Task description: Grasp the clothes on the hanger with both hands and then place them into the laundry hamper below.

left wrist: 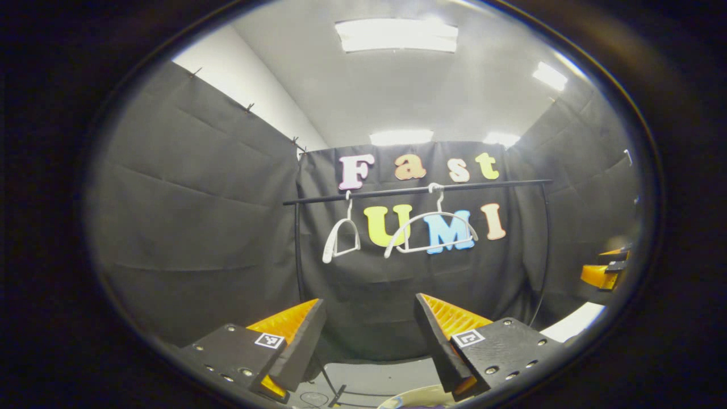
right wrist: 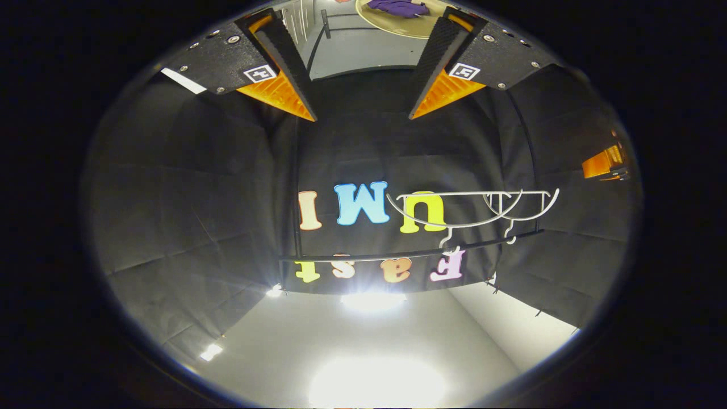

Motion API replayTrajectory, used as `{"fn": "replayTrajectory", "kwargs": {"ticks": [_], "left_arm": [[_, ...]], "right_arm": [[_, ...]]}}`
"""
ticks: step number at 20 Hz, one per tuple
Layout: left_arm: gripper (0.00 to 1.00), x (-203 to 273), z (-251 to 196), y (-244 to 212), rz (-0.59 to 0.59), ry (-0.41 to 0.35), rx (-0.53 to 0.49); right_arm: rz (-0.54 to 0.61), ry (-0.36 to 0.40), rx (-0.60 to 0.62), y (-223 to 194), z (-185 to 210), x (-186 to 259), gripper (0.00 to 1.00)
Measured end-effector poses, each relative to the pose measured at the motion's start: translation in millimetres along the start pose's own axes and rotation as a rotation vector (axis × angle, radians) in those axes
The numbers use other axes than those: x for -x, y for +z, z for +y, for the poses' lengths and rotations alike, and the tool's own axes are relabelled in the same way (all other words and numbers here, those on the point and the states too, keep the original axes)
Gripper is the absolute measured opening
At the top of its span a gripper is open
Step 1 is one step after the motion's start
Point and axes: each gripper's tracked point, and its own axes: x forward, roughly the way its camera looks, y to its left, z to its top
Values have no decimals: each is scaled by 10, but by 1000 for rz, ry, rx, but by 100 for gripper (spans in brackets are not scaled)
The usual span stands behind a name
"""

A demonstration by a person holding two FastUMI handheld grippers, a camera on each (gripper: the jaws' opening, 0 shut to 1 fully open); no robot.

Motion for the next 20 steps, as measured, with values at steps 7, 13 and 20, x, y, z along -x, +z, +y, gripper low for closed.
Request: {"fn": "replayTrajectory", "kwargs": {"ticks": [7,13,20], "left_arm": [[97,57,43,37,-9,17,-20],[97,48,14,145,-31,25,-23],[97,79,13,146,-31,32,-31]], "right_arm": [[-62,-30,12,150,-34,-7,94],[-68,-28,27,219,-34,-27,94],[-75,-23,20,236,-52,-17,94]]}}
